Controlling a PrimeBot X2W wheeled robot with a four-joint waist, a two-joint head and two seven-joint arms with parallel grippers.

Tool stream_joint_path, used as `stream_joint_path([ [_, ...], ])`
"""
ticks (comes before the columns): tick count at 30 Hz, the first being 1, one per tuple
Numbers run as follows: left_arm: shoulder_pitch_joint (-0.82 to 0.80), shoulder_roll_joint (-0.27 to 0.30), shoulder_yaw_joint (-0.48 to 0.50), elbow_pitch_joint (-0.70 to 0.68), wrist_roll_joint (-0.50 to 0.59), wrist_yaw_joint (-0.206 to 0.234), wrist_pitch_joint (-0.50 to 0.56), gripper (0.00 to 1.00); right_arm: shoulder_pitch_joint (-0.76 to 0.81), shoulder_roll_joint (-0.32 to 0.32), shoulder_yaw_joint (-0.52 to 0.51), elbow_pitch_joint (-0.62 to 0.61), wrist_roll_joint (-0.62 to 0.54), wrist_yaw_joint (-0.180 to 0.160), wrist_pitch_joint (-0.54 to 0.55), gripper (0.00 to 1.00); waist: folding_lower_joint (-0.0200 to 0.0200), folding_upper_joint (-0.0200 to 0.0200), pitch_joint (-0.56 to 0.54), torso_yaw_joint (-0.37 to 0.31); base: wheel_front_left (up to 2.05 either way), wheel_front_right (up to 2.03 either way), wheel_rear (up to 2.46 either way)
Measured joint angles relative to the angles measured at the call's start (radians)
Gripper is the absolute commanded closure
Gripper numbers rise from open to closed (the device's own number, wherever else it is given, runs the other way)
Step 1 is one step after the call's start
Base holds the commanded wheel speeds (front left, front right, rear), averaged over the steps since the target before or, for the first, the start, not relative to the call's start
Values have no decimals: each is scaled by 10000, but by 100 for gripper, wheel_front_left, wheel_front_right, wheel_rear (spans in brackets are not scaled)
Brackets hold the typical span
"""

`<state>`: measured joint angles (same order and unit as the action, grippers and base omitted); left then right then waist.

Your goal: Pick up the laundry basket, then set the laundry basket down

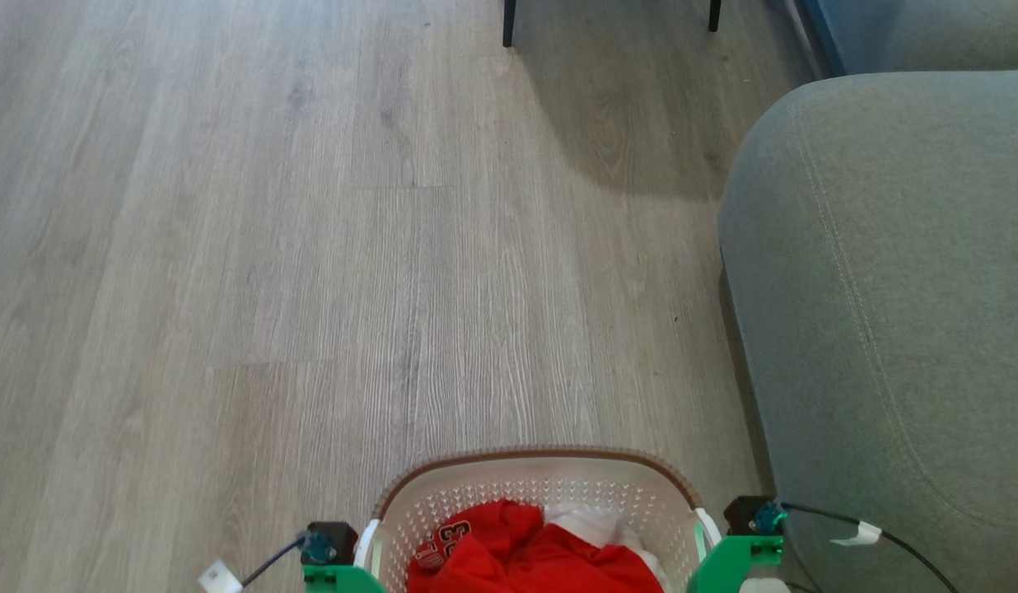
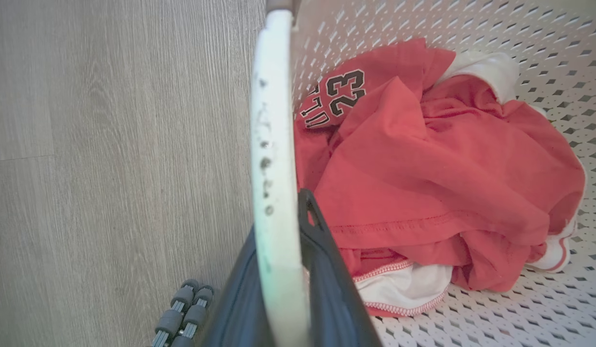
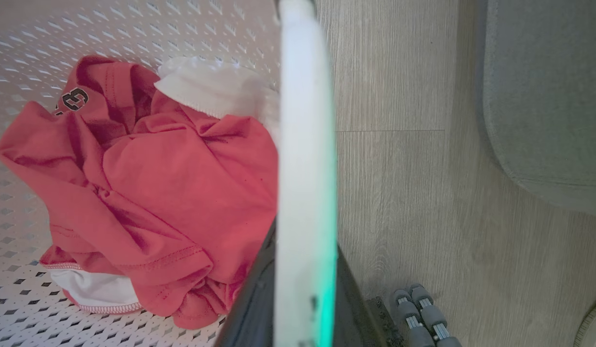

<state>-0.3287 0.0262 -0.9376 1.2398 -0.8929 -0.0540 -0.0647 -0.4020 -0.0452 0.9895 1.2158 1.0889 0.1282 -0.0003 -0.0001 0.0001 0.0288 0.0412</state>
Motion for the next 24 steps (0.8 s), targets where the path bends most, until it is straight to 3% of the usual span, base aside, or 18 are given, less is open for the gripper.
stream_joint_path([
  [24, -267, 13, -397, 90, -418, 15, -146, 100, -323, -4, 878, 121, 830, 0, -320, 100, 1, 0, 220, -50, 0, 0, 0],
])
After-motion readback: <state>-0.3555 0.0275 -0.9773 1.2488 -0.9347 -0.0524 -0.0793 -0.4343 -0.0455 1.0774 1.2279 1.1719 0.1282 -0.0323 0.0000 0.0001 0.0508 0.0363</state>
